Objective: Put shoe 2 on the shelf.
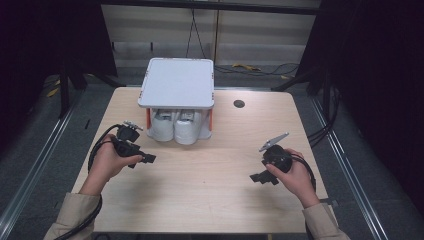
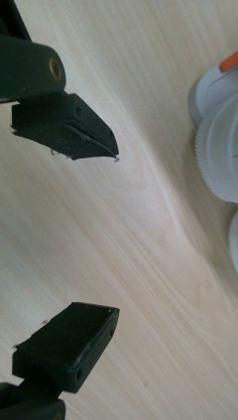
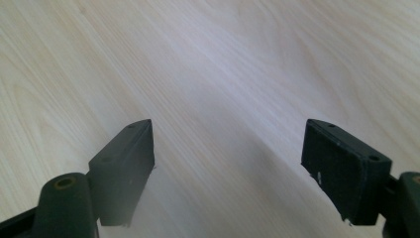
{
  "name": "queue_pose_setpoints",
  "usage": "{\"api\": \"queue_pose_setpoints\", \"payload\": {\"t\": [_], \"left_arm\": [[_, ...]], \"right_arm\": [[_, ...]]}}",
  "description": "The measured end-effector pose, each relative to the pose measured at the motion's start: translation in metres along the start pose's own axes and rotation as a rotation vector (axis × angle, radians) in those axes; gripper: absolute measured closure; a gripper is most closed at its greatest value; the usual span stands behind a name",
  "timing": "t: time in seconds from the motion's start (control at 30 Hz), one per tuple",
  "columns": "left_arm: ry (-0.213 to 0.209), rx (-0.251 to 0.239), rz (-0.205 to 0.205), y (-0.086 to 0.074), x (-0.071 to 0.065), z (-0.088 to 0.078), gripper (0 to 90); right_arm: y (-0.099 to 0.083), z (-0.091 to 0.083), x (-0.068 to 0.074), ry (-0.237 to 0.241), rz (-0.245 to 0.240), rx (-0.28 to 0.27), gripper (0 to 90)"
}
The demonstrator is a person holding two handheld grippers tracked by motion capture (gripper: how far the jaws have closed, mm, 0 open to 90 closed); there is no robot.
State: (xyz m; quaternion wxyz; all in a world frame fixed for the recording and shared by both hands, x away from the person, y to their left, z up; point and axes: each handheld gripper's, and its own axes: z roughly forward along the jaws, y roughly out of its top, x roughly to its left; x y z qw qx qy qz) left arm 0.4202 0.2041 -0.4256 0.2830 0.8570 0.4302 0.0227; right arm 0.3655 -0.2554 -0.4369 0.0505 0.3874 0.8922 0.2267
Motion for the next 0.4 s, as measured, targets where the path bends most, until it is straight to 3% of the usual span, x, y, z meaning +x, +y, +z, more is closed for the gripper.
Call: {"api": "queue_pose_setpoints", "payload": {"t": [0.1,0.3,0.4], "left_arm": [[-0.003,-0.002,-0.004,-0.008,0.001,0.003,21.8],[-0.017,-0.003,-0.011,-0.02,0.0,0.01,21.6],[-0.014,0.007,-0.008,-0.022,0.002,0.01,21.5]], "right_arm": [[-0.012,-0.003,-0.003,-0.025,0.0,-0.008,20.2],[-0.034,-0.01,-0.005,-0.038,0.051,-0.037,20.1],[-0.043,-0.011,-0.005,-0.025,0.071,-0.054,19.6]]}}
